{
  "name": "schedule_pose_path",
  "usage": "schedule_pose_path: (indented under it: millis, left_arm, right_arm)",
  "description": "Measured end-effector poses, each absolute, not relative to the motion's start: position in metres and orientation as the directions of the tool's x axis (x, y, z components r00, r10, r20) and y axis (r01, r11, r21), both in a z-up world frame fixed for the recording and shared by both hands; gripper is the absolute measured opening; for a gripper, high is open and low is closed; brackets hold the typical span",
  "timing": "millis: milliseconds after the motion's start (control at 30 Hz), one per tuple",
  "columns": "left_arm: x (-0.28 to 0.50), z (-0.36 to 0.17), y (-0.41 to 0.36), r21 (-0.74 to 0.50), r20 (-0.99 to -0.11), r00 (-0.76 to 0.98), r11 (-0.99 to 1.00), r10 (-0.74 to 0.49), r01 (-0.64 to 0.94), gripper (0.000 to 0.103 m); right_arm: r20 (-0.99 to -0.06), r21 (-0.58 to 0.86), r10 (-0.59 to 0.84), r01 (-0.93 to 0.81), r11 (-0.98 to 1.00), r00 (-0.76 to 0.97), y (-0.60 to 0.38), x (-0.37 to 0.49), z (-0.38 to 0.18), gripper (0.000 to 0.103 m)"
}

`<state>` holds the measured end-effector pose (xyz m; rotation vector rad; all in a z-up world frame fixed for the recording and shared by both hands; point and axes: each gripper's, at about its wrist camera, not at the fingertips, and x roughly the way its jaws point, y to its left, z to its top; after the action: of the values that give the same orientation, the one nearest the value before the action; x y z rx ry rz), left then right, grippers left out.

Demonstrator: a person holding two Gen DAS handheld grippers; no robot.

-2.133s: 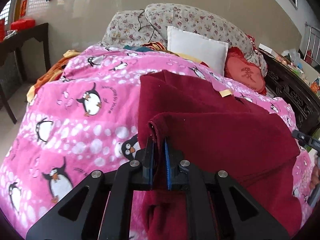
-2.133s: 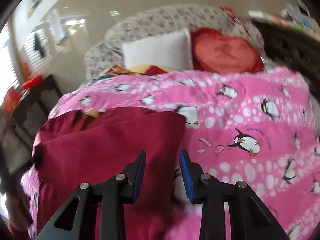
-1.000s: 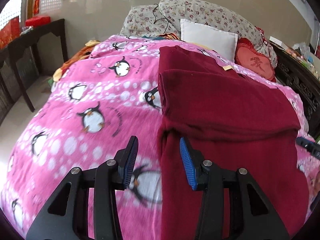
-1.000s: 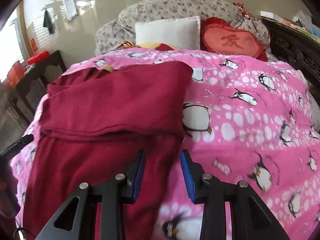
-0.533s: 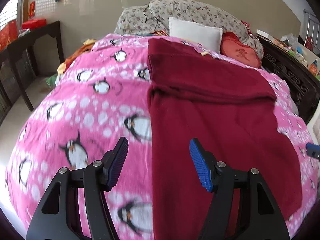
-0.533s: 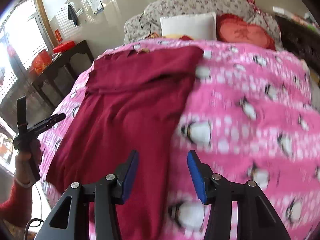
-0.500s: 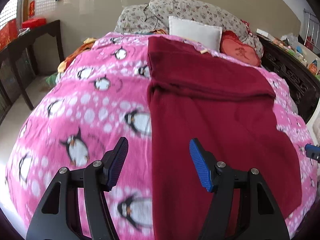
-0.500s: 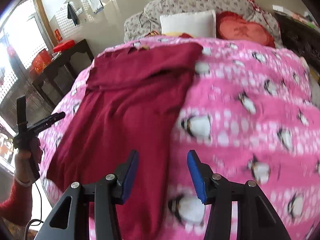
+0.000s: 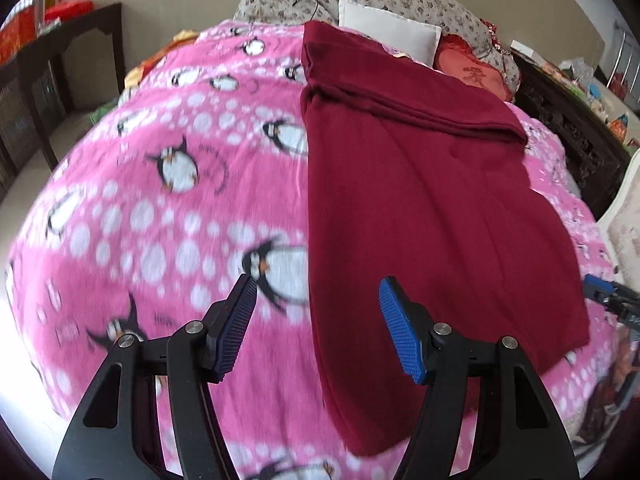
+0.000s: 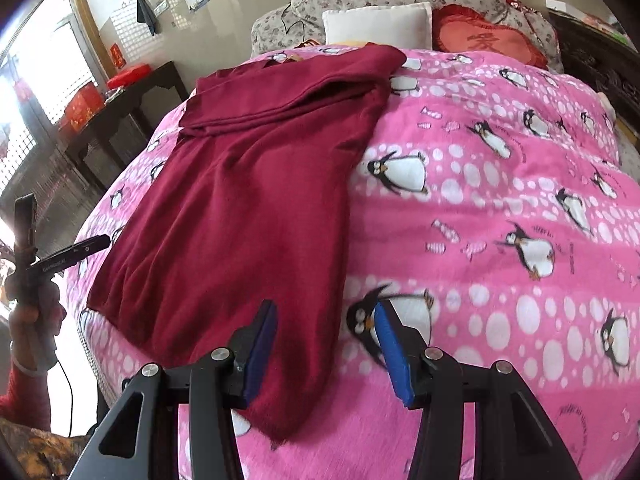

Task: Fold small clothes
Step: 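Release and move both tools toward the hem of the folded strip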

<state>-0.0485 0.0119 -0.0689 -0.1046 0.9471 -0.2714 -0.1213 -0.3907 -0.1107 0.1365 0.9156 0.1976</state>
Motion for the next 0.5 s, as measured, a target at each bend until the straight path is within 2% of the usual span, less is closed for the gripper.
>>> schedule_pose_path:
  millis: [167, 400, 467, 500]
  left_arm:
    - [-0.058, -0.081, 0.015, -0.278, -0.807, 0.49, 0.944, -0.331, 0.179, 0.064]
    - [-0.068, -0.087, 0.011, -0.309, -0.804, 0.475, 0.934, -0.357, 0.178, 0.066]
    - [-0.07, -0.088, 0.01, -0.334, -0.801, 0.465, 0.926, -0.378, 0.178, 0.073]
    - [-0.071, -0.09, 0.009, -0.355, -0.792, 0.461, 0.916, -0.4, 0.185, 0.081]
  right_arm:
    - [-0.786, 0.233, 0.262, -0.124, 0.964, 0.559, -0.389, -0.13, -0.12, 0.049]
    - [-0.769, 0.335, 0.369, -0.163, 0.928, 0.521, -0.387, -0.139, -0.131, 0.049]
    - [-0.759, 0.355, 0.387, -0.166, 0.92, 0.524, -0.388, -0.141, -0.134, 0.049]
    - [-0.75, 0.371, 0.4, -0.166, 0.914, 0.526, -0.39, -0.141, -0.135, 0.049]
